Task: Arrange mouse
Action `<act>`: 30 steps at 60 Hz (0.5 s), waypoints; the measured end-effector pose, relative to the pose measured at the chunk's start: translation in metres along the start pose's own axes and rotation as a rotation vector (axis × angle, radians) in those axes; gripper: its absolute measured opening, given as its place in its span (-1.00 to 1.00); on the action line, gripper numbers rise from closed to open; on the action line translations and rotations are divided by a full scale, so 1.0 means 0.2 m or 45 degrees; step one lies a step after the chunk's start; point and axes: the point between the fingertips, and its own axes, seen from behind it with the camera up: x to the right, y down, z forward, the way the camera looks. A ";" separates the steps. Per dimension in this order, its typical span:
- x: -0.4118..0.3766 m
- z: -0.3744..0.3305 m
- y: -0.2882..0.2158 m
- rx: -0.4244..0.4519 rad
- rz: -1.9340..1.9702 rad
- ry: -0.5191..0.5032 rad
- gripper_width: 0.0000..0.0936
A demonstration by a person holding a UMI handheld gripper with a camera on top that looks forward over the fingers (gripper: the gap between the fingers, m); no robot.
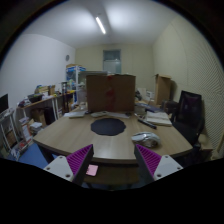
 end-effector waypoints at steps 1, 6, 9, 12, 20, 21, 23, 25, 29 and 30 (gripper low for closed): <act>0.02 0.01 0.02 0.001 -0.001 0.012 0.82; 0.18 0.05 0.04 -0.004 -0.034 0.074 0.83; 0.26 0.14 0.10 -0.015 -0.074 0.116 0.82; 0.39 0.11 0.12 -0.048 -0.096 0.152 0.82; 0.63 0.25 0.18 -0.082 -0.070 0.237 0.82; 0.65 0.26 0.17 -0.080 -0.065 0.240 0.82; 0.70 0.29 0.17 -0.080 -0.051 0.246 0.81; 0.74 0.32 0.17 -0.084 -0.039 0.244 0.81; 0.79 0.40 0.19 -0.100 -0.024 0.244 0.81; 0.81 0.42 0.19 -0.104 -0.024 0.243 0.82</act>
